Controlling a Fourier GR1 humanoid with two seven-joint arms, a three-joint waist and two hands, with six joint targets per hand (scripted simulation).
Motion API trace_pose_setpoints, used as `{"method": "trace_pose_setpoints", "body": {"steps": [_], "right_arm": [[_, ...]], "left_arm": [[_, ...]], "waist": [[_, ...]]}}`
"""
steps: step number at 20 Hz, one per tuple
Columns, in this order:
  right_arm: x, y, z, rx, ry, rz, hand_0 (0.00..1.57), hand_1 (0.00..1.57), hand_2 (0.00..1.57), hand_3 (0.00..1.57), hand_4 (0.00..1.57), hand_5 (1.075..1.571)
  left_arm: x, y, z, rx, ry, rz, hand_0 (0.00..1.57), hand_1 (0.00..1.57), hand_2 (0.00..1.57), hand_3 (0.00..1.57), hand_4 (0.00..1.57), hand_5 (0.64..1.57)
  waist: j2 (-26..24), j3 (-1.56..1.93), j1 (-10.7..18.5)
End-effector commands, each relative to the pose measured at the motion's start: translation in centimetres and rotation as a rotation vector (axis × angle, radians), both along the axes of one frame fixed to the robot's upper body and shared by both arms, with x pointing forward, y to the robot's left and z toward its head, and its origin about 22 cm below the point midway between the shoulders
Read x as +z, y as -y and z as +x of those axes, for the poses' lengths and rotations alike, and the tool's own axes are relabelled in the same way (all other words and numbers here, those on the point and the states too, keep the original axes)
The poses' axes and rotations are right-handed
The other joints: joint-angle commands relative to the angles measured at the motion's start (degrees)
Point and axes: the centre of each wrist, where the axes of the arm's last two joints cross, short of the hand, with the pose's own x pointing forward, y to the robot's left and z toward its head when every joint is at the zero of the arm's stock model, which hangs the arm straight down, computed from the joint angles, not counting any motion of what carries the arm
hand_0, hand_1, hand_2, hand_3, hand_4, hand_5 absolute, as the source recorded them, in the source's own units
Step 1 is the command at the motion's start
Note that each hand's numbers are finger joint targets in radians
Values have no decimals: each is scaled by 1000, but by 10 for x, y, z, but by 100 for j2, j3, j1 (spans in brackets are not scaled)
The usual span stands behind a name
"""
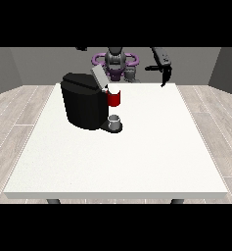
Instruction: Insert the coffee pod into the coffee machine and close the lid
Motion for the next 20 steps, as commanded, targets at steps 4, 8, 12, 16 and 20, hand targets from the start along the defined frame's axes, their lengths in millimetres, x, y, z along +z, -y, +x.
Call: {"method": "trace_pose_setpoints", "body": {"steps": [4, 8, 12, 16, 20], "right_arm": [[27, -17, 17, -73, 108, -27, 0, 0, 0, 0, 352, 1571], [42, 5, 47, -180, 109, -58, 0, 0, 0, 0, 269, 1571], [39, -8, 47, -193, 115, -129, 0, 0, 0, 0, 208, 1571], [60, -8, 78, -219, 171, -109, 0, 0, 0, 0, 344, 1571], [63, -20, 82, -199, 177, -86, 0, 0, 0, 0, 350, 1571]], "left_arm": [[19, 18, 21, -66, 183, -33, 0, 0, 0, 0, 181, 1571], [48, 48, 43, -171, 194, -31, 0, 0, 0, 0, 183, 1571], [54, 31, 23, -173, 215, -18, 0, 0, 0, 0, 317, 1571], [54, 37, 28, -175, 287, -24, 0, 0, 0, 0, 373, 1571], [49, 20, 30, -106, 345, 4, 0, 0, 0, 0, 342, 1571]], "waist": [[1079, 3, 520], [1023, 7, 1069], [1046, 5, 1106], [1621, 4, 1134], [1932, 1, 863]]}}
